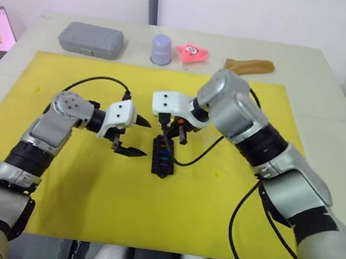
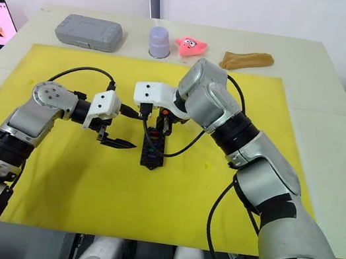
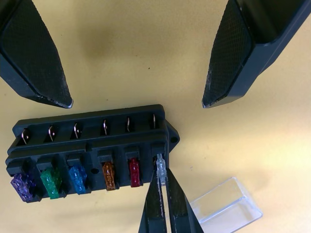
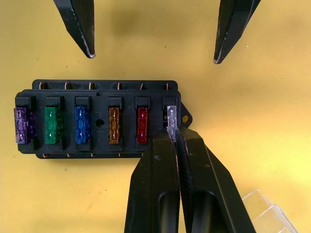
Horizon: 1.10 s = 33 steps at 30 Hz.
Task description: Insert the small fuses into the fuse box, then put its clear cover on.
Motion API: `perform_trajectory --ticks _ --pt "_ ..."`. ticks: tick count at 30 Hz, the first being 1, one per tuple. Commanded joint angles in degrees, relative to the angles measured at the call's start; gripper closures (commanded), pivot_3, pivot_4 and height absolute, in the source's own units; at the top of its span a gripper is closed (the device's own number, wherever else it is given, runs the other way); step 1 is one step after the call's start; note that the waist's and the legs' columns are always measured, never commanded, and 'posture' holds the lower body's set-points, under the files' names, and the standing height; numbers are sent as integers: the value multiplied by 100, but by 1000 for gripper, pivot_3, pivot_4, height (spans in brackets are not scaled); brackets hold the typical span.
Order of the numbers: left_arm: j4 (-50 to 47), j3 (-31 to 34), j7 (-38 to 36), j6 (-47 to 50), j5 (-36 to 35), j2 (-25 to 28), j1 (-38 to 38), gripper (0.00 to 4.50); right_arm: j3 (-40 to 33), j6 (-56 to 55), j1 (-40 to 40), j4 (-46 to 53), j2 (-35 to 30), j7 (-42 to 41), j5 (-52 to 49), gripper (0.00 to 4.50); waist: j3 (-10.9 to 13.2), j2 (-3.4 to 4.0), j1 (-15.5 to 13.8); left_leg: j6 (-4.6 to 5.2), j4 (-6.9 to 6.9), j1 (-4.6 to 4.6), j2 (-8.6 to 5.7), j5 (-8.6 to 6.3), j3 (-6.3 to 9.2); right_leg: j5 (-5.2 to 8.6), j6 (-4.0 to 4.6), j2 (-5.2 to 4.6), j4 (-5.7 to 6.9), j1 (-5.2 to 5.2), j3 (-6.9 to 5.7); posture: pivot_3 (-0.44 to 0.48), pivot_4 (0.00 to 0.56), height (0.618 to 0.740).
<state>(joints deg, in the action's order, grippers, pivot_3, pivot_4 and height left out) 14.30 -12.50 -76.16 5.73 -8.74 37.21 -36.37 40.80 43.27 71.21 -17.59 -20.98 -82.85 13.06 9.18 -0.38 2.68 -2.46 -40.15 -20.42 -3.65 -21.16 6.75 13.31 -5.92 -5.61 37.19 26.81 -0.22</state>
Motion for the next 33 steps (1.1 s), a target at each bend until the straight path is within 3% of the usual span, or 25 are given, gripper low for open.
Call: perform_trajectory --ticks 1,7,10,11,33 --pt "-139 74 -12 -33 -29 41 -45 0 16 60 -76 177 -23 -17 -36 4490 0 0 0 0 0 0 0 0 0 0 0 0 0 0 0 0 150 740" --pt "-116 70 -10 -43 -24 31 -61 0 -28 88 -100 256 -57 16 -75 4490 0 0 0 0 0 0 0 0 0 0 0 0 0 0 0 0 150 740" --pt "-98 69 -8 -49 -20 26 -71 0 -40 117 -95 269 -63 21 -92 3592 0 0 -1 0 0 0 0 0 0 0 0 0 0 0 0 0 150 740" --pt "-101 69 -9 -50 -20 27 -70 0 -51 131 -93 282 -64 37 -93 3057 0 0 -1 0 0 -1 0 0 0 0 0 0 0 0 0 0 150 740" --pt "-2 95 13 -102 -6 19 -158 0 -636 335 160 662 -453 -65 -580 3057 0 0 -2 0 0 -3 0 0 0 0 0 0 0 3 0 0 150 740"
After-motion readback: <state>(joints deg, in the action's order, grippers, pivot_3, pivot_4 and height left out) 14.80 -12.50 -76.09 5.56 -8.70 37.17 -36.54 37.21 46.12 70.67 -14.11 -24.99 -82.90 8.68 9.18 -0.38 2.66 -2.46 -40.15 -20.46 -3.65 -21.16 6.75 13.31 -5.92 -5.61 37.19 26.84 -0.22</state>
